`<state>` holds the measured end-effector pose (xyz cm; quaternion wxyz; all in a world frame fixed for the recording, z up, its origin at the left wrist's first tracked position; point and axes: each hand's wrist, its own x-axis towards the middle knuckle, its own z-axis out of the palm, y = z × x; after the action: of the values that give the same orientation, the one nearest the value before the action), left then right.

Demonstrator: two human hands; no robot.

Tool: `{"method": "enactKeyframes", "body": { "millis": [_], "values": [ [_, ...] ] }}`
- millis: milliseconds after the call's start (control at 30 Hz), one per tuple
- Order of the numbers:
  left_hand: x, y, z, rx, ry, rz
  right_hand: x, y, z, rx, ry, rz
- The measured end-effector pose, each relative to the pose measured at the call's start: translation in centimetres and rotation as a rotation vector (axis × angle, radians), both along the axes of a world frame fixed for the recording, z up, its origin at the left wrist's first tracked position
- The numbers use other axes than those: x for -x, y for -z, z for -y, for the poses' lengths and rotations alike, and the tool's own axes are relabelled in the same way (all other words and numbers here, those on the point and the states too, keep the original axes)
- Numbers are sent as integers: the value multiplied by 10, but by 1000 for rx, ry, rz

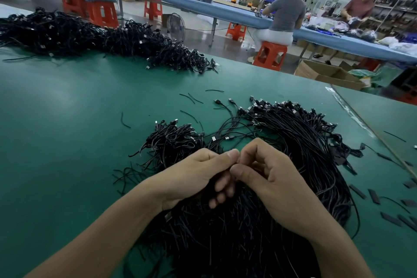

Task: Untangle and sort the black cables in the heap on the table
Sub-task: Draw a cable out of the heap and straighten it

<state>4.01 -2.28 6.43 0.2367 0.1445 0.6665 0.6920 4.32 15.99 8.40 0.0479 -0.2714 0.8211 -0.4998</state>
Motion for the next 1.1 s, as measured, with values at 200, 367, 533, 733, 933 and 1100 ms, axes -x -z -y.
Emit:
{"method": "enactKeyframes", "body": {
  "millis": [200, 367, 533, 733, 933, 1100],
  "values": [
    [3, 4, -15, -112, -199, 137, 3, 6, 14, 10, 196, -204],
    [6, 6, -14, -92, -38, 338, 13, 9, 19, 43, 267, -284],
    [15, 23, -6, 71, -199, 86, 27, 16, 5, 9, 153, -73],
    [21, 42, 5, 42, -436, 118, 28, 39, -16, -615, 225, 100],
    [28, 43, 5, -34, -445, 106, 22, 54, -6, -794, 227, 208],
    [27, 44, 3, -18, -423, 62, 21, 56, 1, -827, 290, 232]
  ]
}}
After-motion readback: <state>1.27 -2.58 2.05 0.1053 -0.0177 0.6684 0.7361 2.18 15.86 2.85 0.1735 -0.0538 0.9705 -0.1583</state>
